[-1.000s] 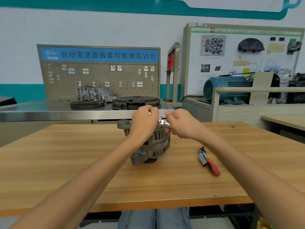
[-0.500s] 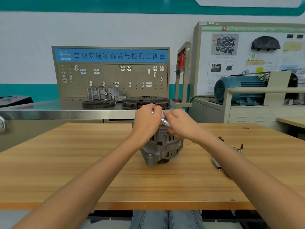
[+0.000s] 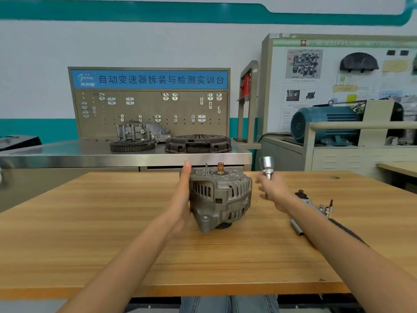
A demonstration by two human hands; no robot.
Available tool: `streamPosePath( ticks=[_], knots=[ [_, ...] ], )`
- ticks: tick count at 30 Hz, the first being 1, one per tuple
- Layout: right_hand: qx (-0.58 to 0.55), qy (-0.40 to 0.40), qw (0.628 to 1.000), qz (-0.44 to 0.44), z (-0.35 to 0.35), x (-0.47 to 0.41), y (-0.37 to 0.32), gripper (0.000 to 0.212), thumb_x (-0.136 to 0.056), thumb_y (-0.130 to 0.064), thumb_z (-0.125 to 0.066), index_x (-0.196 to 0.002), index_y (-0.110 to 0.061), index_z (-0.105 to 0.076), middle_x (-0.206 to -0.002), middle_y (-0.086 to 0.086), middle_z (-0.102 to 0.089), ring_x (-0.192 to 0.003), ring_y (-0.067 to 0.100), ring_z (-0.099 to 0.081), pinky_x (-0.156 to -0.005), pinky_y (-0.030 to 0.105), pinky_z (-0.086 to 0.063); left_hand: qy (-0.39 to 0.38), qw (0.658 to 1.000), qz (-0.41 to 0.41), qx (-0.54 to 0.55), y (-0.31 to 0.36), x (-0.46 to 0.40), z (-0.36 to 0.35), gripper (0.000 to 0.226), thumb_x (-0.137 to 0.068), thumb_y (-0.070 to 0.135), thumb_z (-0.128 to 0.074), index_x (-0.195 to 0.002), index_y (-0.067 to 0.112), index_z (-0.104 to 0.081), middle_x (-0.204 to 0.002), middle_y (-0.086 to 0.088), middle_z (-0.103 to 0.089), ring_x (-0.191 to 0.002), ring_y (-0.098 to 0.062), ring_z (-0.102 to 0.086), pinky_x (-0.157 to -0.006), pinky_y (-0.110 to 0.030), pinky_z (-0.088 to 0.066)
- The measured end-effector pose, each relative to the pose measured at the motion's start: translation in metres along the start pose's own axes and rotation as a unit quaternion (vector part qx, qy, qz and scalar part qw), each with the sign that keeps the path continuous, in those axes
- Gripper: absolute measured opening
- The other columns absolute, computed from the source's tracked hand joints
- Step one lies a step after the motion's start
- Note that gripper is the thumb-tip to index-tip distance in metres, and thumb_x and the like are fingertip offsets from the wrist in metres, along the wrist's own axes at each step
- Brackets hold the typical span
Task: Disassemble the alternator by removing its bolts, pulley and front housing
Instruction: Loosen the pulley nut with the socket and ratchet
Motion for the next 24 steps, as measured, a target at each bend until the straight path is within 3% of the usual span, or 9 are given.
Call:
streamPosePath(
  ticks=[1, 3, 6, 9, 11, 13, 15, 20, 24],
  knots=[
    [-0.022, -0.019, 1.000, -0.009, -0.008, 0.000, 0.005, 0.019, -0.099, -0.023, -0.046, -0.111, -0.010, -0.051, -0.109, 0.007, -0.058, -0.106, 0.029, -0.057, -0.091, 0.041, -0.050, 0.001, 1.000, -0.009, -0.003, -0.002, -0.003, -0.005, 0.103, -0.052, 0.086, -0.042, -0.135, 0.026, -0.045, -0.127, 0.002, -0.057, -0.113, -0.012, -0.054, -0.085, -0.023, -0.045],
    [-0.092, -0.045, 0.994, -0.023, -0.019, 0.002, 0.011, 0.016, -0.099, -0.021, -0.045, -0.106, -0.013, -0.056, -0.108, 0.006, -0.064, -0.102, 0.025, -0.061, -0.081, 0.037, -0.053, 0.026, 0.998, -0.028, -0.053, -0.002, -0.011, -0.005, 0.115, -0.045, 0.092, -0.034, -0.136, 0.023, -0.047, -0.125, 0.002, -0.060, -0.111, -0.010, -0.055, -0.084, -0.021, -0.039],
    [-0.090, -0.035, 0.995, -0.022, -0.011, 0.005, 0.017, 0.014, -0.098, -0.016, -0.046, -0.100, -0.014, -0.059, -0.091, 0.006, -0.072, -0.081, 0.018, -0.069, -0.059, 0.027, -0.053, 0.012, 0.996, -0.043, -0.079, 0.006, -0.018, 0.004, 0.096, -0.056, 0.088, -0.024, -0.108, 0.018, -0.062, -0.109, -0.001, -0.067, -0.113, -0.018, -0.056, -0.101, -0.035, -0.038],
    [-0.124, -0.005, 0.992, -0.036, 0.008, 0.003, 0.023, 0.018, -0.097, -0.016, -0.047, -0.110, -0.011, -0.058, -0.072, 0.006, -0.069, -0.069, 0.017, -0.069, -0.062, 0.028, -0.057, -0.013, 0.995, -0.019, -0.096, 0.008, -0.029, 0.017, 0.092, -0.070, 0.083, -0.019, -0.122, 0.016, -0.054, -0.136, -0.010, -0.052, -0.127, -0.025, -0.046, -0.111, -0.053, -0.029],
    [-0.148, -0.011, 0.988, -0.052, 0.011, 0.000, 0.026, 0.028, -0.098, -0.019, -0.047, -0.124, -0.011, -0.054, -0.105, 0.011, -0.066, -0.097, 0.022, -0.064, -0.081, 0.037, -0.053, 0.032, 0.992, -0.029, -0.116, 0.008, -0.034, 0.026, 0.090, -0.076, 0.080, -0.017, -0.136, 0.019, -0.046, -0.140, -0.007, -0.048, -0.126, -0.025, -0.047, -0.107, -0.055, -0.033],
    [-0.154, -0.049, 0.985, -0.059, -0.001, -0.002, 0.026, 0.038, -0.098, -0.024, -0.047, -0.136, -0.018, -0.046, -0.139, 0.009, -0.048, -0.126, 0.028, -0.046, -0.098, 0.048, -0.042, 0.064, 0.992, -0.045, -0.099, 0.003, -0.030, 0.027, 0.081, -0.081, 0.076, -0.020, -0.132, 0.021, -0.050, -0.132, -0.003, -0.055, -0.116, -0.021, -0.054, -0.098, -0.047, -0.043],
    [-0.157, -0.110, 0.980, -0.060, -0.023, -0.001, 0.026, 0.039, -0.098, -0.026, -0.044, -0.137, -0.023, -0.045, -0.146, 0.006, -0.040, -0.133, 0.032, -0.037, -0.105, 0.055, -0.035, 0.070, 0.992, -0.065, -0.088, -0.007, -0.024, 0.020, 0.071, -0.077, 0.076, -0.024, -0.117, 0.027, -0.056, -0.114, 0.006, -0.061, -0.100, -0.011, -0.058, -0.077, -0.030, -0.047],
    [-0.275, -0.134, 0.947, -0.095, -0.049, 0.003, 0.034, 0.021, -0.093, -0.032, -0.050, -0.100, -0.017, -0.064, -0.094, 0.007, -0.073, -0.095, 0.023, -0.065, -0.077, 0.041, -0.052, 0.095, 0.978, -0.123, -0.140, -0.011, -0.023, 0.016, 0.073, -0.068, 0.082, -0.027, -0.120, 0.035, -0.049, -0.098, 0.025, -0.054, -0.086, 0.008, -0.049, -0.064, -0.016, -0.035],
    [-0.302, -0.124, 0.940, -0.093, -0.049, 0.007, 0.036, 0.021, -0.094, -0.031, -0.050, -0.094, -0.016, -0.064, -0.082, 0.004, -0.074, -0.075, 0.018, -0.071, -0.063, 0.033, -0.054, 0.061, 0.981, -0.116, -0.143, -0.013, -0.029, 0.019, 0.081, -0.070, 0.082, -0.025, -0.128, 0.032, -0.052, -0.114, 0.013, -0.060, -0.096, 0.001, -0.054, -0.074, -0.020, -0.042]
  ],
)
Point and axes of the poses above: each hand's wrist, its own x-axis away from the middle knuckle, its own z-axis out of the back of the hand, y = z × x, the point moved 7 cm from there along -x, towards the middle knuckle
